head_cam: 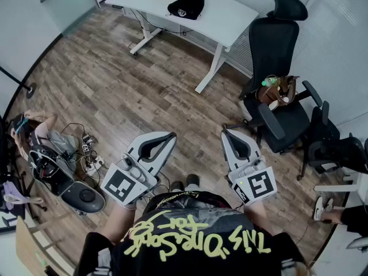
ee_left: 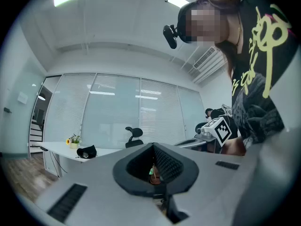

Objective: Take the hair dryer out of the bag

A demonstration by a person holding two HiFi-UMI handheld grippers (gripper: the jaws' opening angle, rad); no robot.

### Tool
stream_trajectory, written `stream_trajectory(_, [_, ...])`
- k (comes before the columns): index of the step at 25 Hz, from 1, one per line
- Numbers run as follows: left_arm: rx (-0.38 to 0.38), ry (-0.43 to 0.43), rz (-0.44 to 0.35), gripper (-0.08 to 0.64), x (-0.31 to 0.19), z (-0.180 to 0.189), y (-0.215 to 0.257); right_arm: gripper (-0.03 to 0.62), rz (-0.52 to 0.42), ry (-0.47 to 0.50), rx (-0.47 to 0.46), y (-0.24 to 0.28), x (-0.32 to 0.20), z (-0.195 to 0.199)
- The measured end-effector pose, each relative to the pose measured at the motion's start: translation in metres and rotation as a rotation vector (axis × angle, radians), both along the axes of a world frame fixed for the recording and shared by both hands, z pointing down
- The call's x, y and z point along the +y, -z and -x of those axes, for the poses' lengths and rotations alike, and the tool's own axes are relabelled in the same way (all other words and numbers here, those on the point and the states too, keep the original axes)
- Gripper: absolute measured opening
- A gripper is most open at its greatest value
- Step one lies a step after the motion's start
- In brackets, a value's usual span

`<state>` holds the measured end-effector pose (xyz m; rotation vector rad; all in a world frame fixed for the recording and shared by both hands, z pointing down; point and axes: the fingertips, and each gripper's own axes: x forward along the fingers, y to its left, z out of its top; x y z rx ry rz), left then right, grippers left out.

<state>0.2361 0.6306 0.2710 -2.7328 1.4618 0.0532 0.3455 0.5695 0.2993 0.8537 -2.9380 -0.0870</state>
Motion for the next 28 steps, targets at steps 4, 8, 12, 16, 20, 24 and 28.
stream_trajectory(4, [-0.006,-0.001,0.001,-0.008,-0.001,-0.001,0.003,0.002,-0.001,0.003,0.002,0.002,-0.001,-0.001])
stream_trajectory(8, [-0.004,0.004,-0.004,-0.008,-0.001,-0.001,0.005,0.002,-0.006,0.011,0.001,0.003,0.001,-0.003])
stream_trajectory(12, [-0.008,0.005,0.001,-0.008,-0.002,0.002,0.004,0.002,-0.005,0.02,-0.003,0.004,0.001,-0.001])
stream_trajectory(16, [0.004,0.012,0.003,-0.008,-0.003,0.005,0.005,0.002,0.003,0.024,-0.025,0.006,0.0,0.0])
stream_trajectory(20, [0.017,0.021,-0.001,-0.008,-0.003,0.008,0.007,0.003,0.011,0.028,-0.044,0.006,-0.001,0.0])
stream_trajectory(24, [0.029,0.03,0.0,-0.008,-0.003,0.009,0.005,0.003,0.015,0.033,-0.05,0.005,0.0,0.0])
stream_trajectory(28, [0.031,0.03,0.011,-0.006,-0.004,0.007,0.002,0.004,-0.001,0.03,-0.034,0.003,0.002,0.001])
